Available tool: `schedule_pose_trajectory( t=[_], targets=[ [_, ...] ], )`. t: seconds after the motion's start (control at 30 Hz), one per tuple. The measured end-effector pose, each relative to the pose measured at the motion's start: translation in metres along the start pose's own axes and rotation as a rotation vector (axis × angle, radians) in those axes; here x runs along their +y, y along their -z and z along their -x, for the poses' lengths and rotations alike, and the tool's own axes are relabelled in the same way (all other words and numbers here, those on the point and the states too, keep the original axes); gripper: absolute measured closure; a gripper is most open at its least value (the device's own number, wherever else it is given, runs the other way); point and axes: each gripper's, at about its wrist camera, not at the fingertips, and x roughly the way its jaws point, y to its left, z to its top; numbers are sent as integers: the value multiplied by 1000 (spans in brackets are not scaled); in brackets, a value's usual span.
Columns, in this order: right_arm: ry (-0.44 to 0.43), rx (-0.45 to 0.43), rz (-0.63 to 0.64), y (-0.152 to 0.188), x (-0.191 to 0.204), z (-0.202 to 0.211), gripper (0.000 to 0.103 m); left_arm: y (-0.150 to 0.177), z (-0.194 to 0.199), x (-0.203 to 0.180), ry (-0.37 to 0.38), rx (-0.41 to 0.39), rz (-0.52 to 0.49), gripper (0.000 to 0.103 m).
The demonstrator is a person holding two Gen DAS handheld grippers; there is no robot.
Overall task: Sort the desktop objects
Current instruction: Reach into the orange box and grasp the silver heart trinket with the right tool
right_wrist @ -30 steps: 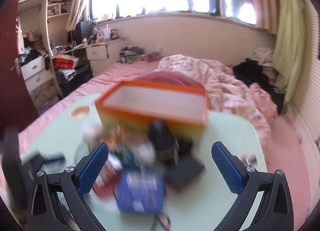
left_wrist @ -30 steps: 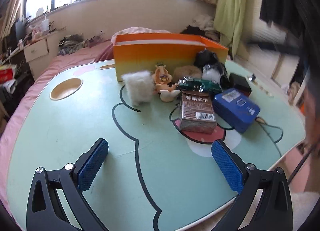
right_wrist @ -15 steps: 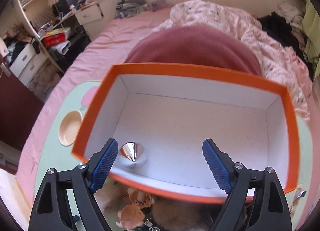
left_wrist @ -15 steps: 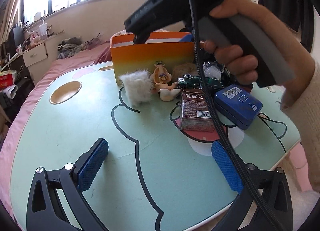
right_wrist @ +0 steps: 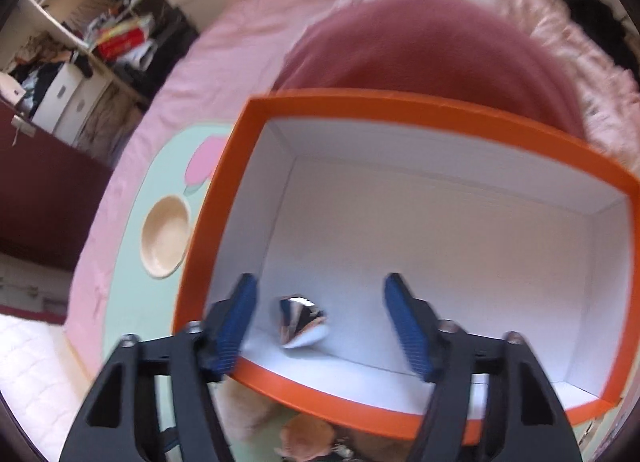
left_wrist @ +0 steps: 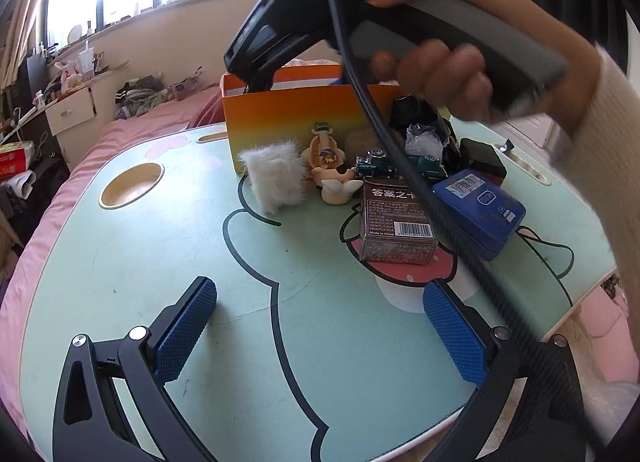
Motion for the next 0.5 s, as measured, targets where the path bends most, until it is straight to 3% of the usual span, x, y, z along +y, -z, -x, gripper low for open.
schedule_pose_trajectory(
  t=[0.03,0.17,0.37,0.43,0.5],
  targets=[
    [-4,31,-2,-2,1,-7,43,0,0,0,2,1,0,0],
    [84,-11,15,1,8,-12,55,-1,1,4,11,2,2,0],
    [18,-56,-25,12,1,-12,69,-2,0,3,2,3,3,0],
    [-21,-56,-44,15,-4,-11,77,-2,0,3,-1,4,2,0],
    [-7,-70,-42,18,-6,-8,83,-2,0,4,0,4,4,0]
  ],
)
